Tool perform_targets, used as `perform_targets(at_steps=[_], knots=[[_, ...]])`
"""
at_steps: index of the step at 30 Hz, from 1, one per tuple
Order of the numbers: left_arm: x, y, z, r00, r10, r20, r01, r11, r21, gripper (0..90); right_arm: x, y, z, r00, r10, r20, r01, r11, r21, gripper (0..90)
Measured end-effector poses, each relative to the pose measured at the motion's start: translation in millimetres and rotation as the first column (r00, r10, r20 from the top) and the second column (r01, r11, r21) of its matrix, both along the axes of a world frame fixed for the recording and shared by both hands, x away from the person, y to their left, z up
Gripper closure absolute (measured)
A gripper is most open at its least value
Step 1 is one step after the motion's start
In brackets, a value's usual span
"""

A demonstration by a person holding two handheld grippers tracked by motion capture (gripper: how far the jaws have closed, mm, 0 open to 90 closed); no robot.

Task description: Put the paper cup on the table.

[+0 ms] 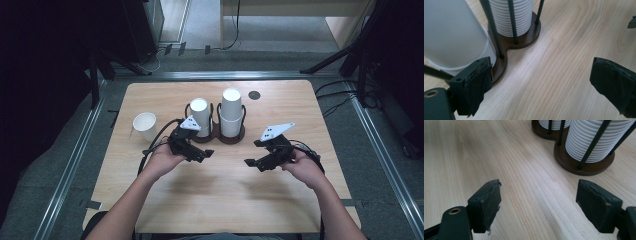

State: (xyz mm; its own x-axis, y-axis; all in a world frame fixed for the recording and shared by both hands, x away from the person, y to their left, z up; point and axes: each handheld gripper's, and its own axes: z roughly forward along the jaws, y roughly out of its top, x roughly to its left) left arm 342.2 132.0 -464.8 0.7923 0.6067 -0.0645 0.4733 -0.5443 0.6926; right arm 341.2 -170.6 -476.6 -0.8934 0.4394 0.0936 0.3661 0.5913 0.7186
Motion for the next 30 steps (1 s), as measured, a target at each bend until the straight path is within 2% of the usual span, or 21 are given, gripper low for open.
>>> perform_targets(at_steps=[2, 7, 14, 22, 25, 28, 30], knots=[[-1.1, -3.7, 0.1, 0.9999, -0.01, 0.009, 0.01, 0.9999, 0.004, 4.7, -1.3, 0.9, 0.2, 1.0, 0.002, 0.004, -0.002, 1.0, -0.004, 20.2], [-1.9, -12.4, -0.5, 0.9993, -0.036, 0.012, 0.036, 0.9992, -0.016, 4.7, -4.3, 2.7, 0.9, 0.9997, 0.014, 0.02, -0.014, 0.9999, -0.009, 20.3], [-3.2, -23.0, -2.6, 0.9979, -0.063, 0.018, 0.063, 0.998, -0.008, 4.7, -6.4, 5.6, 1.2, 0.9991, 0.021, 0.036, -0.021, 0.9997, -0.011, 20.3], [-4.7, -28.7, -1.9, 0.9968, -0.073, 0.035, 0.074, 0.9967, -0.035, 4.7, -8.5, 10.2, 1.8, 0.9989, 0.027, 0.039, -0.027, 0.9996, -0.012, 20.3], [-4.3, -29.5, -2.6, 0.9965, -0.077, 0.032, 0.078, 0.9965, -0.031, 4.7, -8.5, 10.9, 2.0, 0.9988, 0.029, 0.04, -0.029, 0.9995, -0.013, 20.3], [-4.8, -29.1, -2.3, 0.9962, -0.069, 0.052, 0.071, 0.9973, -0.021, 4.8, -8.9, 9.8, 4.0, 0.9986, 0.027, 0.046, -0.027, 0.9996, -0.007, 20.3], [-4.5, -28.2, -2.0, 0.9966, -0.066, 0.05, 0.067, 0.9974, -0.027, 4.8, -8.4, 8.5, 4.9, 0.9983, 0.025, 0.052, -0.025, 0.9997, -0.004, 20.3]])
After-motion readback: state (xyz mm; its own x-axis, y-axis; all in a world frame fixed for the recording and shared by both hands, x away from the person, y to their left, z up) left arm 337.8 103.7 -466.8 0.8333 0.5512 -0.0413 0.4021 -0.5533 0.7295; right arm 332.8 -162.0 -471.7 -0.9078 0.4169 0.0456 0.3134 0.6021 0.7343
